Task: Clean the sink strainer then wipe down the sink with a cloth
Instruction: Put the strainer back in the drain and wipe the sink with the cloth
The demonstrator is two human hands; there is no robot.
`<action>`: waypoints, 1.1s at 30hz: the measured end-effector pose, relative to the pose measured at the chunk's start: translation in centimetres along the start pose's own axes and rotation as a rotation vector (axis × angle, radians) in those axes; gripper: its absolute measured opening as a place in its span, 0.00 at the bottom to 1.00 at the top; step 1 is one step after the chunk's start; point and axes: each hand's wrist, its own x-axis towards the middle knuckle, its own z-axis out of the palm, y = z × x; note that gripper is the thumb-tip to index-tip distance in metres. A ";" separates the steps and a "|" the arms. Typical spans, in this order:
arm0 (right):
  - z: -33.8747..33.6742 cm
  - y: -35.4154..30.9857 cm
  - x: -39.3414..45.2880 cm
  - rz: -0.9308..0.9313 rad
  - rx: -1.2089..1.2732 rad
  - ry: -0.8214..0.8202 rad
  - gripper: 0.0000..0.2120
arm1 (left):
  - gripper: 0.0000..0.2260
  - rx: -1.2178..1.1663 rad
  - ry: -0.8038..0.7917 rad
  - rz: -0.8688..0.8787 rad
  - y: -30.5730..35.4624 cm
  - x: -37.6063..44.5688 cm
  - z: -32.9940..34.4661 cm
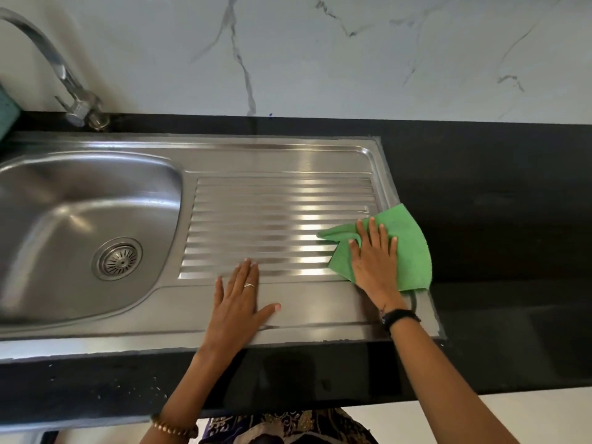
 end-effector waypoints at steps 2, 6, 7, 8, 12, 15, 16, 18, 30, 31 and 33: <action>0.5 -0.9 -0.2 0.025 0.003 0.023 0.25 | 0.39 -0.024 0.031 -0.064 -2.1 -0.6 -0.9; 2.1 -5.7 -2.0 -0.029 0.056 0.018 0.25 | 0.42 -0.016 0.048 -0.195 -5.9 -1.9 -2.5; 2.7 -7.7 -2.2 -0.065 0.050 0.008 0.25 | 0.43 -0.014 0.043 -0.218 -6.7 -2.2 -2.8; 3.2 -9.9 -2.4 -0.105 0.043 0.000 0.25 | 0.43 -0.017 0.039 -0.232 -7.4 -2.5 -3.1; 5.3 -18.8 -3.1 -0.276 0.023 -0.049 0.25 | 0.44 -0.040 0.057 -0.223 -9.3 -3.2 -4.1; 6.5 -23.9 -3.6 -0.387 0.024 -0.098 0.25 | 0.48 -0.072 0.053 -0.209 -10.1 -3.5 -4.3; 6.9 -25.1 -3.9 -0.422 0.027 -0.108 0.25 | 0.49 -0.076 0.057 -0.211 -10.4 -3.5 -4.4; 7.4 -26.3 -4.5 -0.504 0.005 -0.133 0.24 | 0.51 -0.067 0.058 -0.211 -11.1 -3.5 -4.4; 4.0 -12.2 -6.9 -0.311 -0.021 -0.033 0.25 | 0.50 -0.050 -0.017 -0.053 -5.9 -2.3 -3.1; 3.4 -9.7 -6.7 -0.255 -0.039 -0.030 0.25 | 0.47 -0.042 -0.044 -0.030 -5.0 -2.4 -2.8; 2.1 -5.2 -6.2 -0.150 -0.043 -0.017 0.25 | 0.40 -0.048 -0.089 0.003 -3.5 -2.5 -2.2</action>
